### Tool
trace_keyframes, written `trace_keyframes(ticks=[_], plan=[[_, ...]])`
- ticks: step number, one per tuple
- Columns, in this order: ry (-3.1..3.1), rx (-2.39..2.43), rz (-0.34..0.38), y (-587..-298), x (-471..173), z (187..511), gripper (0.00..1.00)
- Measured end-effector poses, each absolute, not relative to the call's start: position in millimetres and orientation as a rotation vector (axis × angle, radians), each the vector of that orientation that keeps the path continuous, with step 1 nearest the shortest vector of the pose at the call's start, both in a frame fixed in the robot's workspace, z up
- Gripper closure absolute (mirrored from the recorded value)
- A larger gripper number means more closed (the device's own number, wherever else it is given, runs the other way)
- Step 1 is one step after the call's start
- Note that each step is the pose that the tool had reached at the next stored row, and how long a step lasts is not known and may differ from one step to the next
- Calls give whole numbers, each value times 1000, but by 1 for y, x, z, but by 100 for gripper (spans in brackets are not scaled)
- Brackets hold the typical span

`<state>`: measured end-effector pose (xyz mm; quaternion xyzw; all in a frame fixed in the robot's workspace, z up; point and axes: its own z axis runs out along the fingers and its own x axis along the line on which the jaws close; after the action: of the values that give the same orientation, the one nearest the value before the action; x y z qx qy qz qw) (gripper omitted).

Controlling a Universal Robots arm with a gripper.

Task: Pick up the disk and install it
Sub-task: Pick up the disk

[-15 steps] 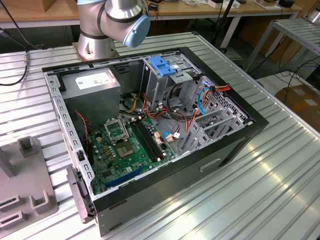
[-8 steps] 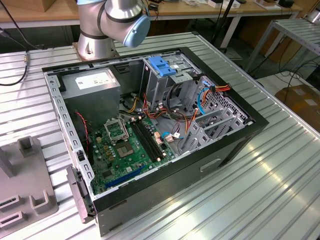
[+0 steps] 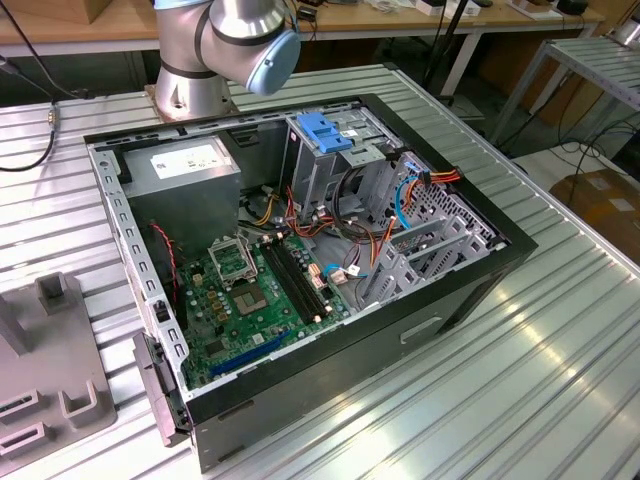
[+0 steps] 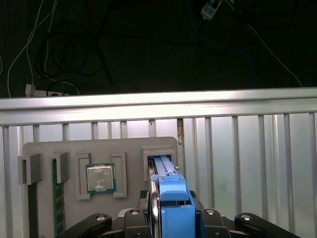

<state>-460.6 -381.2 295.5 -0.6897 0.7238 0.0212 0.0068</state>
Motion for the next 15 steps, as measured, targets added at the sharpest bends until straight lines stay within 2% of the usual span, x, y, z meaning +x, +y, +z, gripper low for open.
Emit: trace_keyframes(ticks=[8,10,15], plan=[[2264,-2157,66,-381,-462,295,58],[2264,-2157,66,-381,-462,295,63],[2264,-2157,66,-381,-462,295,63]])
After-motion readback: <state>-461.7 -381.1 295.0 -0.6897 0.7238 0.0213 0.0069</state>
